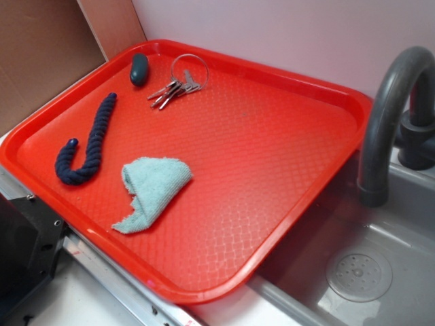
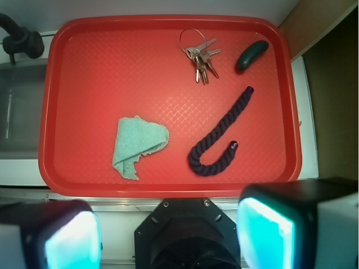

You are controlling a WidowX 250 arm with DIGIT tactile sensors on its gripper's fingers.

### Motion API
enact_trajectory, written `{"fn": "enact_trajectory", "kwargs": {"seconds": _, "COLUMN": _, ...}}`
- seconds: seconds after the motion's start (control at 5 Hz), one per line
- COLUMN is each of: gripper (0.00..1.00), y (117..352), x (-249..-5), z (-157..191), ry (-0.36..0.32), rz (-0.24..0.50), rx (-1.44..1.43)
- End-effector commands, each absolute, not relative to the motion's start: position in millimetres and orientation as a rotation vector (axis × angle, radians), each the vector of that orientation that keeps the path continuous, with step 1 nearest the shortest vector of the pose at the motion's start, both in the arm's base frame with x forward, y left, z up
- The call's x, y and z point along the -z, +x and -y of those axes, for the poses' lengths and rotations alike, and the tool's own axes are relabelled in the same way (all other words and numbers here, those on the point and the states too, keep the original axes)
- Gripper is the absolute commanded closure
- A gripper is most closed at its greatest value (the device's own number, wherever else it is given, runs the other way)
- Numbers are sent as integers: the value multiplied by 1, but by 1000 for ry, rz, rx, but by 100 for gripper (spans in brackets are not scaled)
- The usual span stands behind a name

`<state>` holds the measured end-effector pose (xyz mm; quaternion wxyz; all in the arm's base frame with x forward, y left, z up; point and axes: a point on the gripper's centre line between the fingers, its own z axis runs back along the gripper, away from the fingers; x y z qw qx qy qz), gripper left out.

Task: Grab the plastic pickle.

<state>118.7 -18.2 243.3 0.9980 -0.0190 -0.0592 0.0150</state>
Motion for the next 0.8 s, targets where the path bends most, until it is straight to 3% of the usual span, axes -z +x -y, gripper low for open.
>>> {"fn": "enact_trajectory", "kwargs": {"seconds": 0.0, "gripper": 0, "y": 119, "x": -243, "z": 18, "ry": -38, "rz": 119, "rx": -30}}
{"fn": "enact_trajectory", "kwargs": {"seconds": 0.4, "gripper": 0, "y": 137, "x": -235, "z": -16, "ry": -3, "rz": 344, "rx": -476}}
{"fn": "enact_trajectory", "kwargs": {"seconds": 0.6, "gripper": 0, "y": 153, "x": -219, "z": -37, "ry": 30, "rz": 392, "rx": -586}}
